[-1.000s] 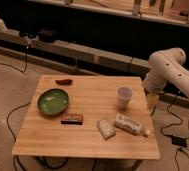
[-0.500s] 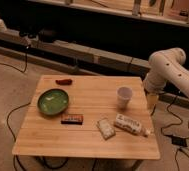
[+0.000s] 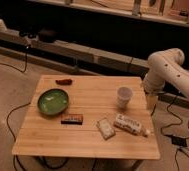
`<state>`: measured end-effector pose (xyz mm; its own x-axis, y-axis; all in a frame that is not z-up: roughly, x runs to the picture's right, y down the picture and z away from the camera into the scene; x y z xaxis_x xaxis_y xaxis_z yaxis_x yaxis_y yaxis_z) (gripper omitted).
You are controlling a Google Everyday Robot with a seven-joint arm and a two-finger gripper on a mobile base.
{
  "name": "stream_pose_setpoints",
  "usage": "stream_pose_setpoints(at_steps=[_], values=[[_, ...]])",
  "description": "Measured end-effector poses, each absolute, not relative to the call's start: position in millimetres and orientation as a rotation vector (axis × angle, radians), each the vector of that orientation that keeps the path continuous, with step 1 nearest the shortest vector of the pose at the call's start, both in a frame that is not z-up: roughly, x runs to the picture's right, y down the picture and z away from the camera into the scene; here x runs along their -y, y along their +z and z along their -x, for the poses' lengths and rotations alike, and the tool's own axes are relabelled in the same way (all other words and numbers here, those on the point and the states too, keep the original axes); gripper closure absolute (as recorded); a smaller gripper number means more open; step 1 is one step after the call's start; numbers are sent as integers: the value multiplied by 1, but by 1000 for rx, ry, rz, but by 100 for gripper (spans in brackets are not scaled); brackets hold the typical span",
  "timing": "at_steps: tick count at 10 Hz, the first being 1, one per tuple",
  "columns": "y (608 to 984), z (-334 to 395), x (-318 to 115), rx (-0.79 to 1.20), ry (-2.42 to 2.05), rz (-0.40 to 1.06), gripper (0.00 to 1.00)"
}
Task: Wipe the white sponge on the table
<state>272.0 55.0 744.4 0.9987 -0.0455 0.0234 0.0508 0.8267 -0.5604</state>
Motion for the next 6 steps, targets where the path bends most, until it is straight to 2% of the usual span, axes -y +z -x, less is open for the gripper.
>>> stream_pose_setpoints(at_steps=[3,6], values=[[742,-192,-89,35,-274,593,20],[740,-163,-110,21,-365,583,20]])
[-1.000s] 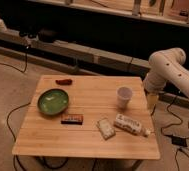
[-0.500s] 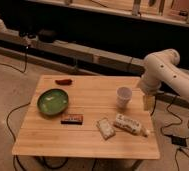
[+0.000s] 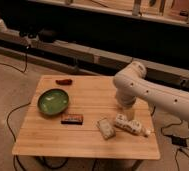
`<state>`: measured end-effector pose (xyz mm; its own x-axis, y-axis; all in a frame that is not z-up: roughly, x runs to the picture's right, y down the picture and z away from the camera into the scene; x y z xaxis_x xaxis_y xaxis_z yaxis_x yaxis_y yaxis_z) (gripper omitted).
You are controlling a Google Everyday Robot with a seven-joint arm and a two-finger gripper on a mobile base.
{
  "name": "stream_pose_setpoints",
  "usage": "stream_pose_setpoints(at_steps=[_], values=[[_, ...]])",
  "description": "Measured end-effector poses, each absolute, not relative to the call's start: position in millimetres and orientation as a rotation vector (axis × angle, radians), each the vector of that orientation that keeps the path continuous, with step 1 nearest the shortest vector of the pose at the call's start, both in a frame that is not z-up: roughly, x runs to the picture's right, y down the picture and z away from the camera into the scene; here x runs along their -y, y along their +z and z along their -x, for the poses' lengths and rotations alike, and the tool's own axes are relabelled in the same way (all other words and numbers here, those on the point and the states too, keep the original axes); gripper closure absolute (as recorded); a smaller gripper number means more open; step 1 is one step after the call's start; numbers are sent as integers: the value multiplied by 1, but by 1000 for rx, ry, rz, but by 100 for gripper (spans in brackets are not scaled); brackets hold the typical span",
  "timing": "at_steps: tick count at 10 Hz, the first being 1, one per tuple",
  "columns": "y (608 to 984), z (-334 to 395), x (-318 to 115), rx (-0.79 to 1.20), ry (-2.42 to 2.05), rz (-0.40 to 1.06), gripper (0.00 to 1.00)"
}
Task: Wipe the white sponge on the table
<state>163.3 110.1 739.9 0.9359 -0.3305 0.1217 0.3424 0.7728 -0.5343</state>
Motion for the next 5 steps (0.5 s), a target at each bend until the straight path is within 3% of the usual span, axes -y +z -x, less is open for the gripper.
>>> stream_pose_setpoints(at_steps=[3,5], values=[[741,-158,-116,52,-348,593,20],[745,-138,-140,172,-283,638,20]])
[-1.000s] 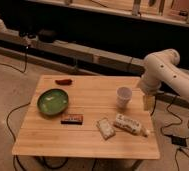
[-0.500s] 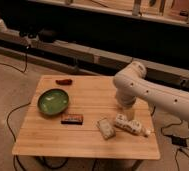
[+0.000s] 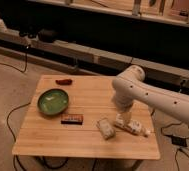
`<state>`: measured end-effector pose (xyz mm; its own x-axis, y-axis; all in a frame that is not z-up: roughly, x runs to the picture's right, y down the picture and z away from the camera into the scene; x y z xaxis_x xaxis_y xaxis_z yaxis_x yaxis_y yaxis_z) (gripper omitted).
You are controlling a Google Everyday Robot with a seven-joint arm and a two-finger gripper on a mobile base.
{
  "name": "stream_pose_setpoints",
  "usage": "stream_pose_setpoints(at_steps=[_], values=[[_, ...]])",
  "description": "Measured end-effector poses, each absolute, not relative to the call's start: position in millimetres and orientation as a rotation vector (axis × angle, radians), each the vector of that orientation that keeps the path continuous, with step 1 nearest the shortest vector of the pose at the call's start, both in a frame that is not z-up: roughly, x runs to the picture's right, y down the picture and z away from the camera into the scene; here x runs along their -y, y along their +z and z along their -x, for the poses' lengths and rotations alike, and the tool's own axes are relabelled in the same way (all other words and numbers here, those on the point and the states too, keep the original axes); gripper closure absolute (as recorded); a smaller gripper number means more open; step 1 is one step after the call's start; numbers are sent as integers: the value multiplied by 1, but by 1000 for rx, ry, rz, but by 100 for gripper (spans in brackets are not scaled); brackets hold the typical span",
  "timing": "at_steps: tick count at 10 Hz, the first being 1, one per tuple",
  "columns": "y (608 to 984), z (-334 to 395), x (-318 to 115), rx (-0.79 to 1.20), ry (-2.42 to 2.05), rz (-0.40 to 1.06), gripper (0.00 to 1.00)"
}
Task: Wipe the white sponge on the table
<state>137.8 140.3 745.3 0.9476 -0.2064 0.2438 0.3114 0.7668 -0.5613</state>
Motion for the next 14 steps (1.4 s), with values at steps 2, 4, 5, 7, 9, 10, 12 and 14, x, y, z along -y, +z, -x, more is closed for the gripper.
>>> stream_pose_setpoints(at_steps=[2,4,5,7,9,10,12,14], values=[[749,-125,-161,272,-238,675,20],[758,-128,-174,299,-241,703,20],[763,-132,-180,286,-252,715,20],[774,-133,-189,260,-269,729,20],[789,-126,-194,241,-282,723,20],[794,-124,-195,238,-284,719,20],[806,-116,-201,218,-266,721,20],[813,-104,-209,211,-242,730,20]])
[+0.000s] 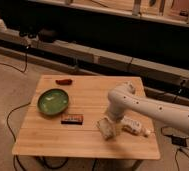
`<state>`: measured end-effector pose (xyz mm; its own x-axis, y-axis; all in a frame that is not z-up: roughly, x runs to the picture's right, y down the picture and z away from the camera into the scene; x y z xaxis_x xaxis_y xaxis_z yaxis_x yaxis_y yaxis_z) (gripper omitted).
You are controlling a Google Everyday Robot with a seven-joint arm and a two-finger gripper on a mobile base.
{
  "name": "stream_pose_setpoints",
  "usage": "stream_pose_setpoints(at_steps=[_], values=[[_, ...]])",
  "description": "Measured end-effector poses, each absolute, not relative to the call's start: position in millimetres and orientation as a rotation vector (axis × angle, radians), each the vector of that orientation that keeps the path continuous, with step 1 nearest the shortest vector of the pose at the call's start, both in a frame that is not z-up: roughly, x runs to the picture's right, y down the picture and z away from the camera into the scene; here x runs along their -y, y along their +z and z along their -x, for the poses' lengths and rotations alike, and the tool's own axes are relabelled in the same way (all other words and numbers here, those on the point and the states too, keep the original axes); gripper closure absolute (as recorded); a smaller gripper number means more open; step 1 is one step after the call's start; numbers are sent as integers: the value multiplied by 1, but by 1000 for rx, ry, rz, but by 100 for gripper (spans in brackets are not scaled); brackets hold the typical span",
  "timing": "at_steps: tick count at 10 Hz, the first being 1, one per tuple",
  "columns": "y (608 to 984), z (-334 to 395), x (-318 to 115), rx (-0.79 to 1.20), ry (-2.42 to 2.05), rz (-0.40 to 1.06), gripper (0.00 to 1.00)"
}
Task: Wipe the white sponge on the table
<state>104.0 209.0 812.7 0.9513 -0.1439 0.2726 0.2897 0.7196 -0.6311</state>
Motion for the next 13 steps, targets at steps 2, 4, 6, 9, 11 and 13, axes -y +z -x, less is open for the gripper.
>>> stream_pose_setpoints(at_steps=[2,4,6,9,11,13], values=[[818,-91,-213,209,-230,729,20],[825,-89,-216,159,-203,711,20],[828,-100,-214,84,-149,678,20],[828,-98,-228,69,-132,681,20],[827,-86,-245,134,-154,713,20],[829,-80,-251,198,-206,715,20]])
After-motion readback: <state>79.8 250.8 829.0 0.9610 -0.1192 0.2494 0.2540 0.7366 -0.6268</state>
